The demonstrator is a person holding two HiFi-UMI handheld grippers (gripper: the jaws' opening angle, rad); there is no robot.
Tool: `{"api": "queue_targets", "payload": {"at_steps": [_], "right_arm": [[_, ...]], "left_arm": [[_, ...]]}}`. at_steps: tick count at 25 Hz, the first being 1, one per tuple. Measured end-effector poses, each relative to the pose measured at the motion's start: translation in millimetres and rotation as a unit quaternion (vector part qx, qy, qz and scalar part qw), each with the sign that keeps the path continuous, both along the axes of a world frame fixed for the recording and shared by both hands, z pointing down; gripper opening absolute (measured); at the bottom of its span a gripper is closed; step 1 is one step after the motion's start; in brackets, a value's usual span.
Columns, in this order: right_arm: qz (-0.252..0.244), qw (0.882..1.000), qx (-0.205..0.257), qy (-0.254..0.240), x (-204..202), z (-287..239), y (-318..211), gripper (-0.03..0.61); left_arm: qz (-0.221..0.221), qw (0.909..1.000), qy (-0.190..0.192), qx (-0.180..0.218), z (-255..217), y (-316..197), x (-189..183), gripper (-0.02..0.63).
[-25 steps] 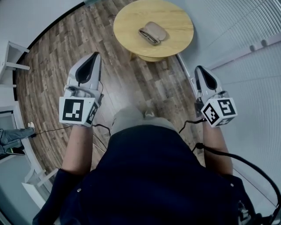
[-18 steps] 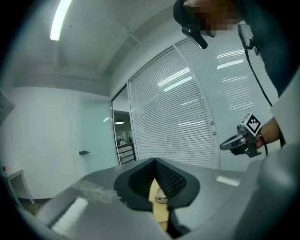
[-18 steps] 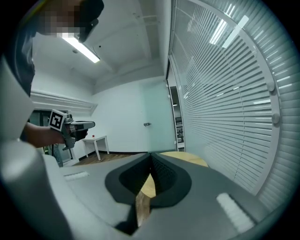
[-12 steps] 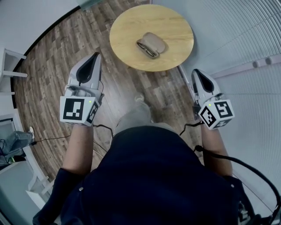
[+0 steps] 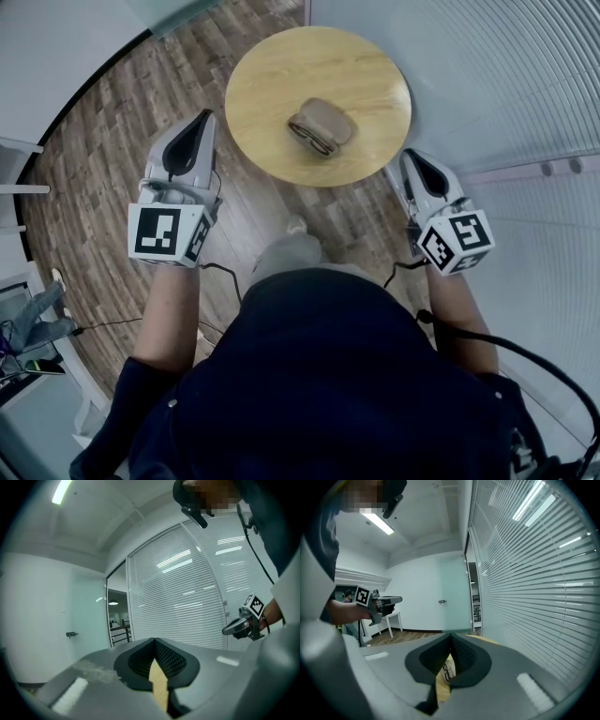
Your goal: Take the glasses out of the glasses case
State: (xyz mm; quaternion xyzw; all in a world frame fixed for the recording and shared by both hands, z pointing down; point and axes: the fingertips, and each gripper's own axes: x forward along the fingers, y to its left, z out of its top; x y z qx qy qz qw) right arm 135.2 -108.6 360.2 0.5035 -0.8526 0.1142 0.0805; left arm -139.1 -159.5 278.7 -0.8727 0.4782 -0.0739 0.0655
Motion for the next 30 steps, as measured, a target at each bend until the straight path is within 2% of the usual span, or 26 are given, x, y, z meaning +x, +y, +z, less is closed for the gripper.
{"api": "queue_targets", "payload": {"at_steps": [7, 11, 15, 25, 30], "right_arm": [[-0.006, 1.0, -0.01, 0.025, 4.3, 9.5, 9.2, 0.008], [-0.003, 0.999, -0.029, 0.029, 6.5, 13.4, 20.0, 0.008], [-0.013, 0.999, -0.035, 0.031, 0.1, 16.4, 22.7, 0.008], [-0.096, 0.991, -0.086, 0.036, -23.1, 40.3, 47.1, 0.008], [-0.133, 0.984, -0.115, 0.034, -33.6, 40.1, 72.6, 0.008]], "left_arm": [[0.024, 0.9996, 0.011, 0.001, 3.6, -5.0, 21.7, 0.003], [0.04, 0.9989, 0.017, -0.018, 15.0, 3.2, 35.5, 0.003], [0.038, 0.9985, 0.026, -0.03, 22.2, 14.8, 41.2, 0.003], [0.014, 0.9976, 0.042, -0.054, 21.2, 52.2, 68.5, 0.003], [0.003, 0.9947, 0.036, -0.096, 30.4, 85.9, 74.9, 0.003]]}}
